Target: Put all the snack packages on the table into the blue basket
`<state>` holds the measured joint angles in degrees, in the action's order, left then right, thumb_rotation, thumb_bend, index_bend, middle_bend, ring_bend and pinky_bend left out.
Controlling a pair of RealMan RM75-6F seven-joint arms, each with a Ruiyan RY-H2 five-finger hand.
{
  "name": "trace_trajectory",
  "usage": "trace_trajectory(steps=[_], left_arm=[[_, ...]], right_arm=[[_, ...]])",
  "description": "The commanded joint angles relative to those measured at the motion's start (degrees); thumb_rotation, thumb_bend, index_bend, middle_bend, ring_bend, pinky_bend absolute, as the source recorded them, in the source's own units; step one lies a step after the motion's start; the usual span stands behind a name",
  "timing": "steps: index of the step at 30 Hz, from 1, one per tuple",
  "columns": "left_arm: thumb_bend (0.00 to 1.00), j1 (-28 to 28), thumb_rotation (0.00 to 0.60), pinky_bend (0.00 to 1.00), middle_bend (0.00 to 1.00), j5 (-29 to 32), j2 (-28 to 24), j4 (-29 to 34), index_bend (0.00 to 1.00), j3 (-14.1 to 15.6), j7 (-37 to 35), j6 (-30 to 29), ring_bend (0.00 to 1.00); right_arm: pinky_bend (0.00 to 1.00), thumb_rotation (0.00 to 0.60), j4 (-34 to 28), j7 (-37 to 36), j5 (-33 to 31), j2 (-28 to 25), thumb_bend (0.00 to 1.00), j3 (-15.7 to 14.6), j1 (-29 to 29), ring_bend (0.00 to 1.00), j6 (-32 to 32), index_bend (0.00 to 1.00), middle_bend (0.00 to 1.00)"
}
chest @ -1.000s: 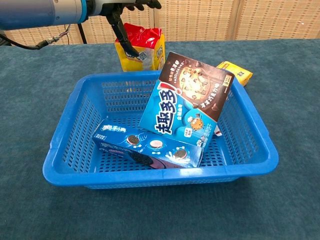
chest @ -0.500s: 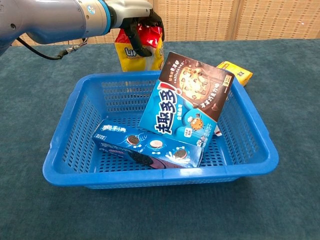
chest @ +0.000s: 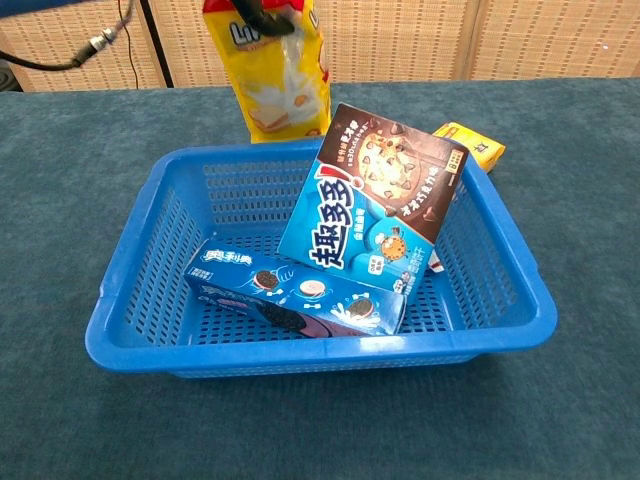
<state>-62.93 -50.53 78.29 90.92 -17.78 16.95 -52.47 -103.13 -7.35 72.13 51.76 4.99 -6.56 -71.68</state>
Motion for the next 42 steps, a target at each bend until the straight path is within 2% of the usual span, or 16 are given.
trace_trajectory(steps=[1,7,12,15,17,26,27,29,30,31,32,33,34,36,39,42], left_arm=[[0.47,6.22,0.6,0.5,0.54,-8.53,-10.85,12.38,0.67,-0.62,-4.95,-4.53,0.48],[0.46,11.79,0.6,0.5,0.54,-16.04,-20.05,21.63,0.67,0.05,-11.28,-6.16,0.48],[0.45,15.35,0.6,0.51,0.54,-23.37,-26.65,27.88,0.67,2.78,-21.35,-1.92,0.48],[0.45,15.89,0.6,0.51,0.54,-27.86,-27.34,28.07,0.67,4.22,-29.89,1.7,0.48],[0.45,15.57,0.6,0.51,0.54,-29.56,-26.33,26.87,0.67,4.91,-32.64,3.25,0.48],[0.45,11.68,0.6,0.51,0.54,-29.63,-24.12,23.89,0.64,6.29,-43.53,13.93,0.48],[0.44,11.31,0.6,0.51,0.52,-29.69,-23.82,23.27,0.62,6.35,-44.54,14.82,0.47],[0.41,10.76,0.6,0.5,0.42,-30.03,-23.29,22.14,0.47,6.74,-45.21,16.2,0.38],[0.39,10.17,0.6,0.46,0.28,-30.12,-23.13,21.59,0.32,7.26,-45.65,17.95,0.27],[0.36,9.79,0.6,0.38,0.14,-30.03,-23.16,21.42,0.17,7.51,-45.93,19.05,0.15],[0.34,8.89,0.6,0.29,0.07,-29.91,-22.93,21.14,0.09,8.16,-46.69,21.69,0.08],[0.31,8.56,0.6,0.16,0.01,-29.97,-22.69,20.86,0.02,8.27,-47.05,22.43,0.02],[0.27,8.29,0.6,0.07,0.0,-30.27,-22.39,20.41,0.0,8.44,-47.32,23.05,0.0],[0.22,8.22,0.6,0.0,0.0,-30.79,-22.0,19.54,0.0,8.67,-46.96,23.05,0.0],[0.2,9.46,0.6,0.0,0.0,-30.98,-20.71,17.98,0.0,8.8,-43.84,19.44,0.0],[0.2,12.89,0.6,0.0,0.0,-30.87,-19.57,16.57,0.0,8.17,-34.76,9.79,0.0]], right_arm=[[0.05,0.6,-0.1,0.04,0.04,-0.03,0.0,0.03,0.07,0.0,-0.17,0.0,0.0],[0.05,0.6,-0.61,0.34,0.35,-0.08,0.0,0.04,0.16,0.0,-0.59,0.0,0.0],[0.05,0.6,-1.27,1.25,1.12,0.11,0.0,-0.21,0.07,0.0,-0.77,0.0,0.0],[0.05,0.6,-1.42,1.94,1.26,0.39,0.0,-0.34,-0.11,0.0,-0.59,0.0,0.0],[0.05,0.6,-1.37,2.1,1.13,0.47,0.0,-0.35,-0.17,0.0,-0.48,0.0,0.0],[0.05,0.6,-0.95,1.76,0.5,0.43,0.0,-0.21,-0.22,0.0,-0.25,0.0,0.0],[0.05,0.6,-0.92,1.72,0.45,0.42,0.0,-0.2,-0.22,0.0,-0.22,0.0,0.0],[0.05,0.6,-0.85,1.66,0.37,0.41,0.0,-0.2,-0.23,0.0,-0.14,0.0,0.0],[0.05,0.6,-0.8,1.65,0.32,0.42,0.0,-0.2,-0.26,0.0,-0.07,0.0,0.0],[0.05,0.6,-0.76,1.69,0.3,0.44,0.0,-0.2,-0.28,0.0,-0.03,0.0,0.0],[0.05,0.6,-0.72,1.8,0.27,0.5,0.0,-0.25,-0.33,0.0,0.11,0.0,0.0],[0.05,0.6,-0.71,1.85,0.25,0.53,0.0,-0.26,-0.36,0.0,0.17,0.0,0.0],[0.05,0.6,-0.69,1.94,0.23,0.57,0.0,-0.27,-0.4,0.0,0.22,0.0,0.0],[0.05,0.6,-0.65,2.11,0.17,0.64,0.0,-0.28,-0.43,0.0,0.24,0.0,0.0],[0.05,0.6,-0.54,2.26,0.11,0.79,0.0,-0.28,-0.5,0.0,0.32,0.0,0.0],[0.05,0.6,-0.08,2.77,-0.03,1.34,0.0,-0.25,-0.7,0.0,0.45,0.0,0.0]])
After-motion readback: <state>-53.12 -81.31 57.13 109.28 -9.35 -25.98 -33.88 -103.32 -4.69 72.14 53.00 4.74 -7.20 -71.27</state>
